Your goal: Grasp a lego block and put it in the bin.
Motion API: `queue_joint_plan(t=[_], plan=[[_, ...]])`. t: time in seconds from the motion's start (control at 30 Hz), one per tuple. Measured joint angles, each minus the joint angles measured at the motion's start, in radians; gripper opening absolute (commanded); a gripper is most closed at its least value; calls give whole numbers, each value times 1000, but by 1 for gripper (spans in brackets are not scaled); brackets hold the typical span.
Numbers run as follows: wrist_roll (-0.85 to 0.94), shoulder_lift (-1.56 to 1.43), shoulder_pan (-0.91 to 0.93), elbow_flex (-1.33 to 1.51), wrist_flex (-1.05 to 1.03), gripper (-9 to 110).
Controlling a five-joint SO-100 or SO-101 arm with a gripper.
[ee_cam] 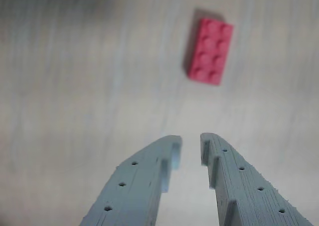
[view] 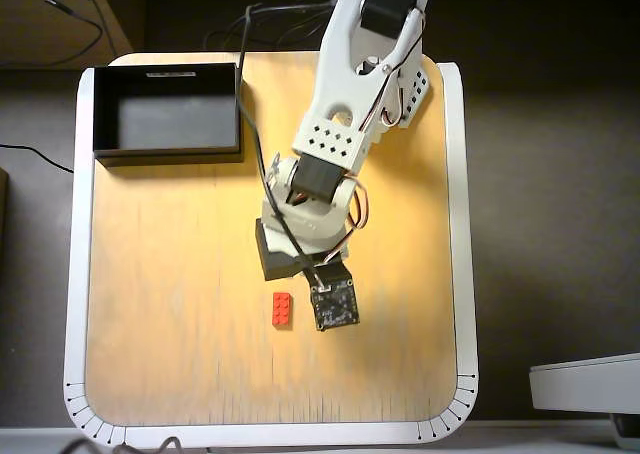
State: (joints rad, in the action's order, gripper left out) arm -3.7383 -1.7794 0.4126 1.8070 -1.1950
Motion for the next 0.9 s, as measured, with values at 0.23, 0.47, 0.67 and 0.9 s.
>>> queue_joint_plan(t=[0.23, 0.47, 0.67, 0.9], plan=[[-58, 95, 9, -18, 123, 21], [-20, 170, 9, -20, 140, 24], [58, 230, 15, -20, 229, 26], [98, 284, 67, -44, 334, 26]])
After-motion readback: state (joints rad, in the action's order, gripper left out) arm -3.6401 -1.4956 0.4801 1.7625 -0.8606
